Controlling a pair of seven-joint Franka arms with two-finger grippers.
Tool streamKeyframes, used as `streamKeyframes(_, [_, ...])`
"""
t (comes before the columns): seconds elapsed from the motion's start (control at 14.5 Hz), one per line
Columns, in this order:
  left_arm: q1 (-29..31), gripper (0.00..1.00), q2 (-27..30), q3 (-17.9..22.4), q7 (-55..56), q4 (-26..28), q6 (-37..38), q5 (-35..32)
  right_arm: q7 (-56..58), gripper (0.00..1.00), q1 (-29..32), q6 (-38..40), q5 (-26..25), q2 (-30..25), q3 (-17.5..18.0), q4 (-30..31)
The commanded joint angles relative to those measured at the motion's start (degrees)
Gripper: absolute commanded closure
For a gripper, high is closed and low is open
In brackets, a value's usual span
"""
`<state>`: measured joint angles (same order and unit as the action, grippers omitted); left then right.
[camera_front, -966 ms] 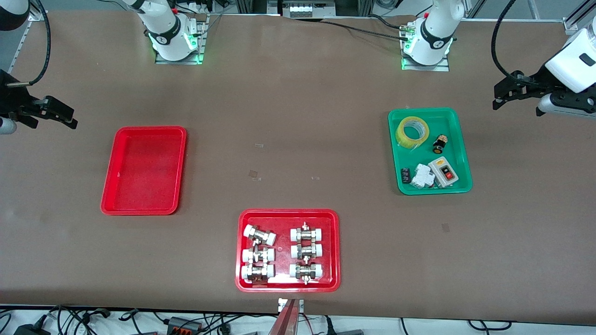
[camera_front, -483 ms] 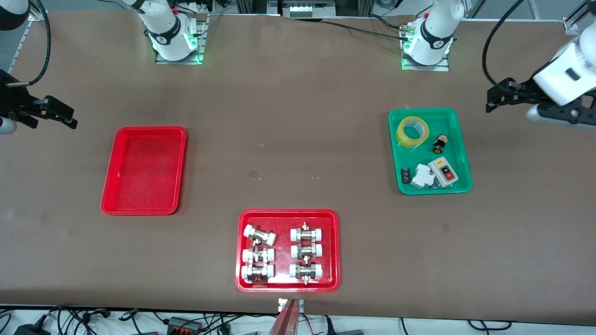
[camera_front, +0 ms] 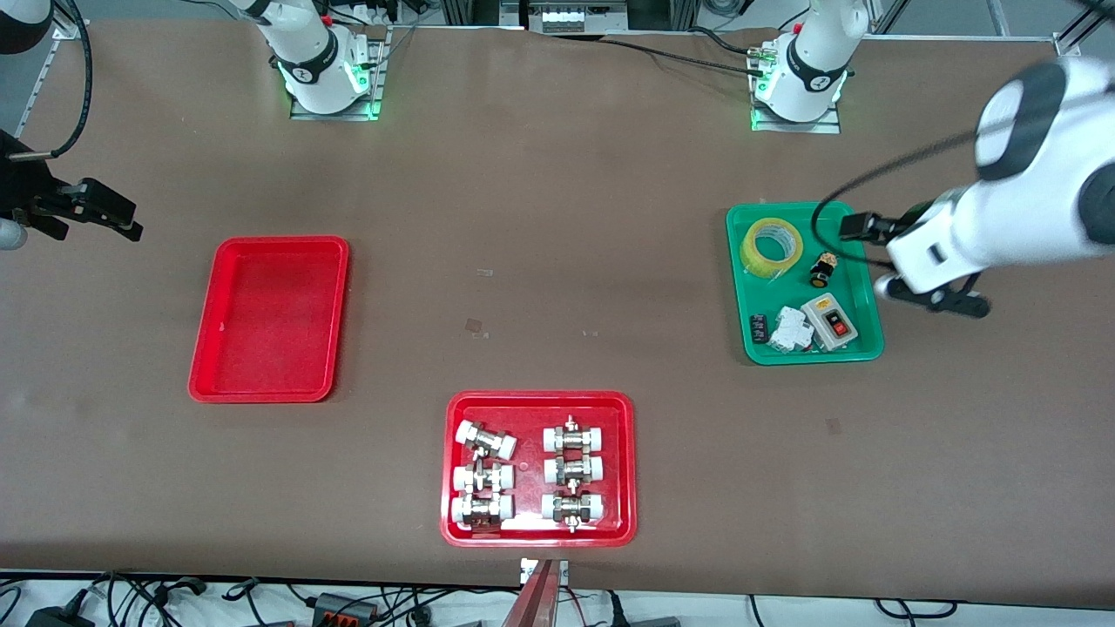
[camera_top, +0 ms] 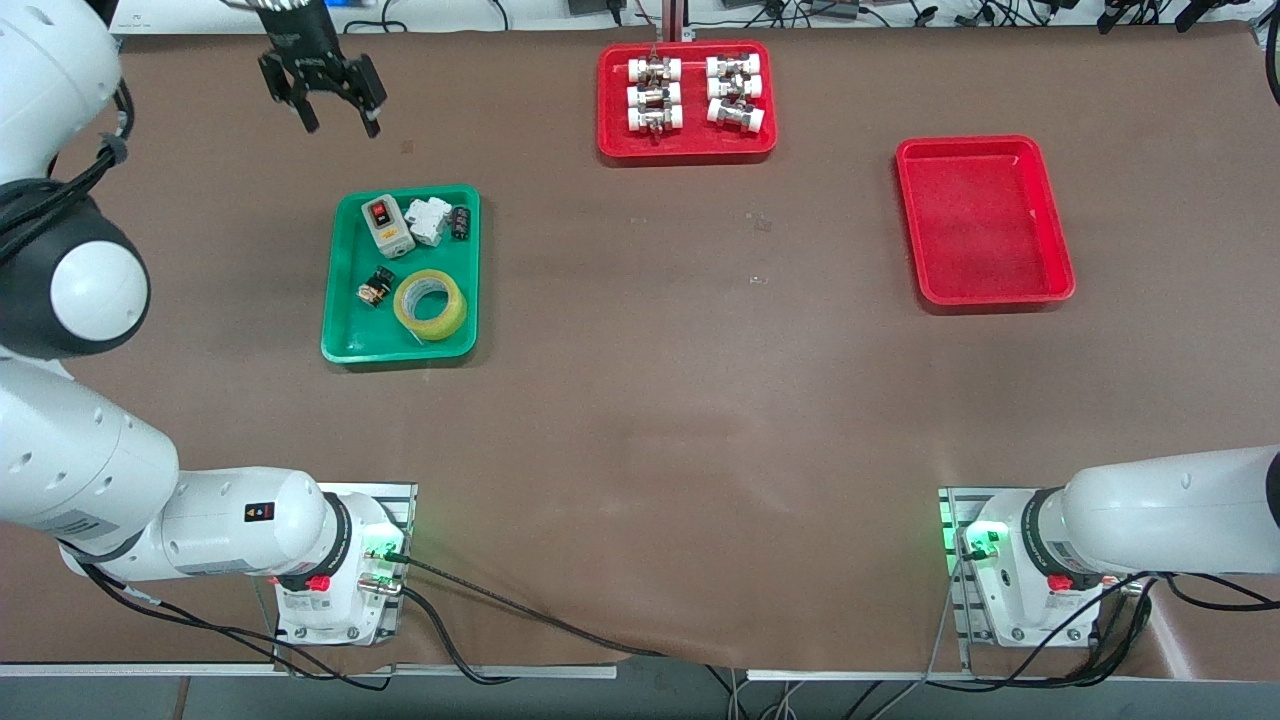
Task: Left arm passes tape to right arm into tray
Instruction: 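Move the left gripper down over the tape roll in the green tray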
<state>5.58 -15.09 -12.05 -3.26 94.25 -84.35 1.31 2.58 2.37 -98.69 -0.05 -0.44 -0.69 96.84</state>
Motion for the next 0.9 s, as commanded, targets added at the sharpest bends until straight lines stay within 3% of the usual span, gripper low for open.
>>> streamKeyframes(0.0, [3.3,0.0,-1.0,-0.2,2.1,4.3,-2.0,1.2,0.5,0.0,0.1,0.7,-0.4,-0.4,0.3,-0.5])
streamKeyframes(0.41, [4.6,0.0,3.1,-0.3,13.5,25.5,-22.7,2.9,0.5,0.0,0.1,1.5,-0.4,-0.4,0.3,-0.4])
streamKeyframes(0.69, [4.5,0.0,3.3,-0.4,13.5,35.0,-33.7,5.1,0.1,0.0,0.3,2.0,-0.4,-0.4,0.3,-0.4])
streamKeyframes(0.83, [4.2,0.0,3.1,-0.4,13.4,36.8,-35.5,5.1,0.1,0.0,0.4,2.1,-0.4,-0.4,0.3,-0.4])
